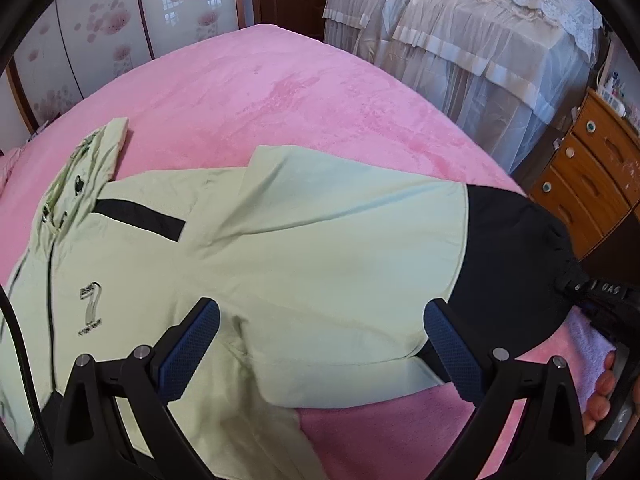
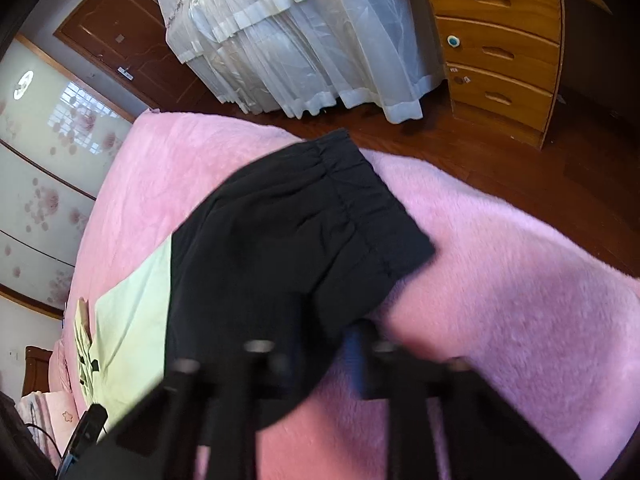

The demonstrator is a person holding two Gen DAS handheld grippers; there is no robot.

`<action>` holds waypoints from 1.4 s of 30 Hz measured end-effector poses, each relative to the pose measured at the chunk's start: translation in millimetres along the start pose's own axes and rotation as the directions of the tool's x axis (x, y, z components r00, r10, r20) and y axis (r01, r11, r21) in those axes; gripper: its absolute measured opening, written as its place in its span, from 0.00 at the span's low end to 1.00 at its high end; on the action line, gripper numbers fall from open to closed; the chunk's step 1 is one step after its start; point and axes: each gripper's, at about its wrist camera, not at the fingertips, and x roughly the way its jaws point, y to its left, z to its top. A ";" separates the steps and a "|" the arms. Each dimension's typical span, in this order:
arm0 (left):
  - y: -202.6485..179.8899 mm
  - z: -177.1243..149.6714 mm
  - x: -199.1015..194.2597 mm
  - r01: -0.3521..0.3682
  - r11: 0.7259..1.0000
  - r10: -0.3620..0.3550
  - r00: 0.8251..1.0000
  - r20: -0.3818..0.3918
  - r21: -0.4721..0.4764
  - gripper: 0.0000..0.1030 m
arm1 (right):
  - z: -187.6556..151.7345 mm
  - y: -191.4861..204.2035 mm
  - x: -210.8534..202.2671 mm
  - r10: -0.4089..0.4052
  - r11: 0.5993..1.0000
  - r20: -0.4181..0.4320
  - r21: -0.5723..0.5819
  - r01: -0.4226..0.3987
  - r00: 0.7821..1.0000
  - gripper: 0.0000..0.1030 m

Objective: Fold large clothes
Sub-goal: 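Carry the black cuff across the jacket body toward the left gripper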

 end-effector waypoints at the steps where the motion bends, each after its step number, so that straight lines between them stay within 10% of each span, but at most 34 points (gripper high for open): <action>1: 0.9 1.1 -1.0 -0.021 1.000 0.021 1.000 -0.009 0.014 0.95 | -1.4 5.4 -5.7 0.002 1.000 0.025 -0.024 -0.001 1.000 0.05; 11: 53.2 -3.2 -49.3 -0.071 0.996 0.071 0.997 -0.002 0.051 0.89 | -48.2 138.4 -80.2 0.179 0.878 0.163 -0.471 -0.083 0.970 0.04; 18: 157.5 -35.5 -84.8 -0.148 0.986 0.150 0.988 0.027 -0.074 0.89 | -154.5 260.3 -66.2 0.278 0.632 -0.001 -0.753 -0.184 0.961 0.04; 24: 235.1 -74.6 -67.9 -0.073 0.969 0.061 0.996 -0.058 -0.235 0.89 | -237.2 292.8 2.6 0.148 0.532 -0.131 -0.825 -0.191 0.980 0.10; 33: 224.2 -84.3 -38.6 0.192 0.953 -0.213 0.975 -0.065 -0.236 0.89 | -247.3 271.5 9.2 0.118 0.606 -0.215 -0.758 -0.241 0.970 0.38; 42: 210.7 -77.2 11.4 0.417 0.817 -0.475 0.878 -0.054 -0.399 0.72 | -228.5 232.8 -34.6 0.154 0.672 -0.150 -0.708 -0.215 0.977 0.47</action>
